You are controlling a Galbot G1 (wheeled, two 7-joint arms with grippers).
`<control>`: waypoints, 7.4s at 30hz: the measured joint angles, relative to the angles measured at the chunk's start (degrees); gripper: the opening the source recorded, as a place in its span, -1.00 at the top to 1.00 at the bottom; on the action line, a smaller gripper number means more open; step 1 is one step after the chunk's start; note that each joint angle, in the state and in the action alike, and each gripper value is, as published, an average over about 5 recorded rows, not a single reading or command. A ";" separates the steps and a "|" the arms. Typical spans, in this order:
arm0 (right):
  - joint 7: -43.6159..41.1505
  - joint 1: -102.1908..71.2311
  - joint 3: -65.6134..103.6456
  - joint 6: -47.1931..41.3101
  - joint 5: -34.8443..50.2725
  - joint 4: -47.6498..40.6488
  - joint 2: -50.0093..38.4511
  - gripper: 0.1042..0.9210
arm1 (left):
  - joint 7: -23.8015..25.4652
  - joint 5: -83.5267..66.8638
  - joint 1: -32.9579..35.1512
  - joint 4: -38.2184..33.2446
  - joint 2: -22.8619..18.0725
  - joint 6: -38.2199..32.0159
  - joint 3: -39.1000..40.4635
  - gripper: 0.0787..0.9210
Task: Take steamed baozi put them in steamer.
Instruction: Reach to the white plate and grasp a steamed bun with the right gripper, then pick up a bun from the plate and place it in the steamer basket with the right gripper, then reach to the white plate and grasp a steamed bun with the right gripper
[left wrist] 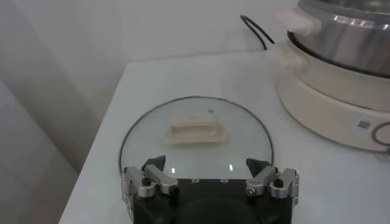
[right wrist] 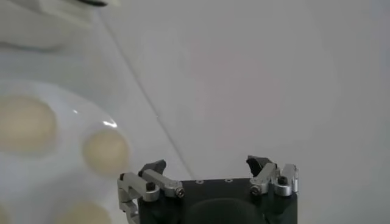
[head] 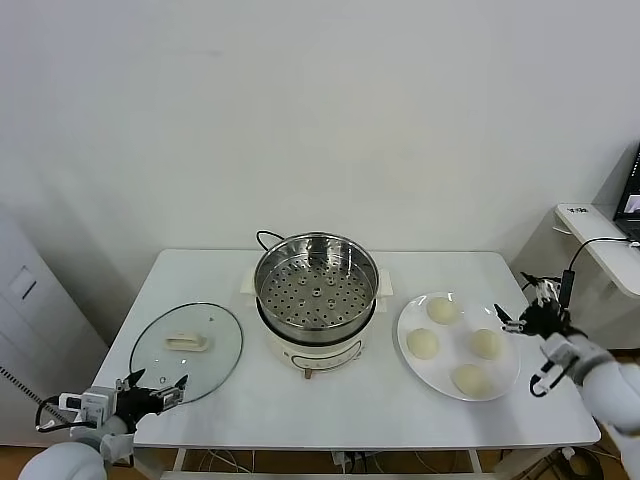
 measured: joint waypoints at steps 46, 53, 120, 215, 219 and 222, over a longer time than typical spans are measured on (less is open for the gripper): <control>-43.86 67.47 -64.30 15.60 -7.18 -55.78 18.87 -0.71 | -0.29 0.74 -1.04 -0.43 -0.01 2.03 0.20 -0.77; -44.22 67.31 -64.33 15.67 -8.13 -57.46 20.13 -0.54 | -0.32 0.74 -0.74 -0.68 -0.08 1.96 -0.13 -0.77; -51.49 94.19 -78.88 44.36 -1.17 -41.68 30.01 0.09 | -2.45 -0.48 -0.03 -3.58 -0.03 2.16 -0.77 -0.77; -55.44 102.07 -106.88 21.30 30.83 -42.80 22.07 -0.76 | -2.55 -0.94 0.98 -4.88 -1.27 1.97 -1.41 -0.77; -54.68 101.28 -108.35 16.34 32.99 -41.05 19.42 -0.76 | -2.57 -1.00 0.86 -4.99 -1.25 2.07 -1.42 -0.77; -53.90 100.32 -109.05 13.40 34.08 -39.79 17.74 -0.76 | -2.58 -1.02 0.83 -4.98 -1.25 2.09 -1.42 -0.77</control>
